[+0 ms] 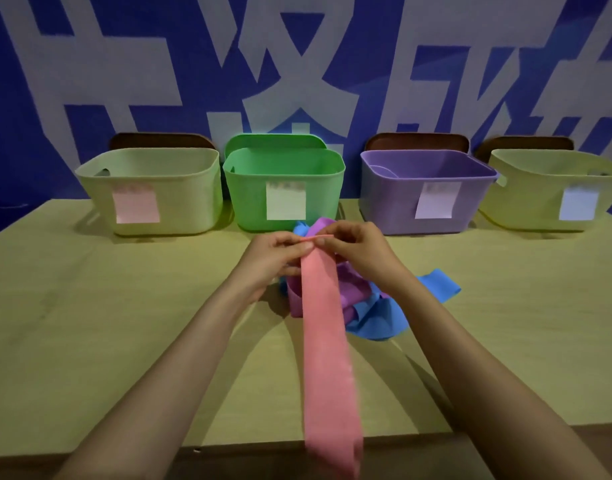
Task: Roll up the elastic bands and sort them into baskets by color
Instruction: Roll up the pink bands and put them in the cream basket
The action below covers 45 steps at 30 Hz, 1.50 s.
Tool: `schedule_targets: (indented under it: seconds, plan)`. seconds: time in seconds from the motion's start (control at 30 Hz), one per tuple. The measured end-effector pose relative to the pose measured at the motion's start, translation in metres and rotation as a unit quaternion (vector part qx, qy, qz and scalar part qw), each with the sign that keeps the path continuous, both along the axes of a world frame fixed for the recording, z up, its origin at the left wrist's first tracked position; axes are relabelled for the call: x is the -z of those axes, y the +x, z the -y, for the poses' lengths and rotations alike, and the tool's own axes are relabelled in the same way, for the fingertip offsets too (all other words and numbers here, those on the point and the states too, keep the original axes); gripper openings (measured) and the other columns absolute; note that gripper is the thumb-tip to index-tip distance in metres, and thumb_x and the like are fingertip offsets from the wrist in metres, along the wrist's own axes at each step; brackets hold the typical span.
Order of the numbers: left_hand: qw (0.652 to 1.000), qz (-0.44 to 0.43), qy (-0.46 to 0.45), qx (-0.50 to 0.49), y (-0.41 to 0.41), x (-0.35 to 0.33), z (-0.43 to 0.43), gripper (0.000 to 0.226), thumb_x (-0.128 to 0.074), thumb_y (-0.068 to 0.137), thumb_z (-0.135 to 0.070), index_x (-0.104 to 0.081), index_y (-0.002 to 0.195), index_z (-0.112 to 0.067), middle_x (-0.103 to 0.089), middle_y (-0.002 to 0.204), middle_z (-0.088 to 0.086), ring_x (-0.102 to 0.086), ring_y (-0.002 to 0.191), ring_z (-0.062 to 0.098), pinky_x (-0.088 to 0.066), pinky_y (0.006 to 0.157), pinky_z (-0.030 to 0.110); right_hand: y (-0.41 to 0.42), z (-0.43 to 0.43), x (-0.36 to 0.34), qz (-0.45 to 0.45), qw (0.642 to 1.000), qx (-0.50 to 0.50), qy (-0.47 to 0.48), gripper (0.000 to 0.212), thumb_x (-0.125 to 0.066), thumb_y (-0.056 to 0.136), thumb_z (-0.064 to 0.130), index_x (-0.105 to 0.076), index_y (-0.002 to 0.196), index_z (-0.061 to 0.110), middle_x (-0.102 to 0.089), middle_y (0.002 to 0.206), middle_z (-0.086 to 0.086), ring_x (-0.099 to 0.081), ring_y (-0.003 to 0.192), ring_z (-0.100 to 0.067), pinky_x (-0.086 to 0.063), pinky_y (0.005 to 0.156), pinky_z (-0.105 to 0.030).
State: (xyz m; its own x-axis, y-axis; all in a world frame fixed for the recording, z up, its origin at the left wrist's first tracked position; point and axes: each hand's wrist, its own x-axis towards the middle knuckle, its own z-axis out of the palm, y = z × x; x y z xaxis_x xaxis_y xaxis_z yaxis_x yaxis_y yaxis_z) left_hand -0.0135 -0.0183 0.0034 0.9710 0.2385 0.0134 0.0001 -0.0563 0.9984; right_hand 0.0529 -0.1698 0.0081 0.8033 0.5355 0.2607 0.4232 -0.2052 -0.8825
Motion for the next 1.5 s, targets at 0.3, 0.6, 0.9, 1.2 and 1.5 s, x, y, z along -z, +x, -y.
schedule_targets:
  seconds: [0.3,0.6,0.9,1.2,1.5]
  plan:
    - [0.999,0.019,-0.021,-0.03,0.023,0.014,-0.003,0.02,-0.073,0.08,-0.011,-0.069,0.097,-0.001,-0.069,0.08,0.002,-0.067,0.068,0.005,-0.051,0.057,0.016,0.017,0.0,0.016,-0.041,0.995,0.001,0.088,0.008,-0.065,0.088,0.011,-0.069,0.09,0.018,-0.069,0.078,0.0,-0.059,0.065,0.0,-0.046,0.06,-0.015]
    - [0.99,0.007,-0.141,0.022,0.025,0.02,0.002,0.008,-0.06,0.088,-0.005,-0.066,0.092,-0.008,-0.07,0.083,0.003,-0.067,0.075,0.01,-0.056,0.067,0.02,0.019,0.002,0.023,0.049,0.993,0.003,0.104,0.025,-0.062,0.087,0.001,-0.072,0.088,0.025,-0.072,0.091,0.009,-0.067,0.087,-0.006,-0.052,0.084,-0.023]
    - [0.982,0.021,-0.186,0.007,0.023,0.021,0.002,0.009,-0.061,0.089,-0.012,-0.068,0.092,-0.008,-0.072,0.083,0.006,-0.068,0.076,0.014,-0.056,0.067,0.021,0.018,-0.001,0.035,0.216,0.974,0.047,0.046,0.018,-0.065,0.087,0.007,-0.074,0.097,0.019,-0.068,0.091,0.015,-0.064,0.083,-0.007,-0.052,0.075,-0.019]
    - [0.992,0.077,-0.092,-0.036,0.02,0.025,0.004,0.009,-0.064,0.087,-0.011,-0.07,0.092,-0.007,-0.072,0.082,0.005,-0.067,0.075,0.011,-0.056,0.068,0.02,0.018,0.004,0.024,-0.002,0.995,0.013,0.102,0.011,-0.066,0.087,0.015,-0.071,0.095,0.011,-0.068,0.072,-0.007,-0.059,0.059,-0.011,-0.053,0.062,-0.023]
    - [0.992,0.064,-0.098,-0.044,0.021,0.027,0.004,0.01,-0.067,0.084,-0.008,-0.071,0.094,-0.009,-0.073,0.091,0.006,-0.068,0.085,0.013,-0.055,0.071,0.021,0.02,0.008,0.027,-0.076,0.985,-0.012,0.153,0.011,-0.069,0.082,0.004,-0.072,0.093,0.002,-0.072,0.077,-0.003,-0.064,0.07,-0.008,-0.052,0.067,-0.02]
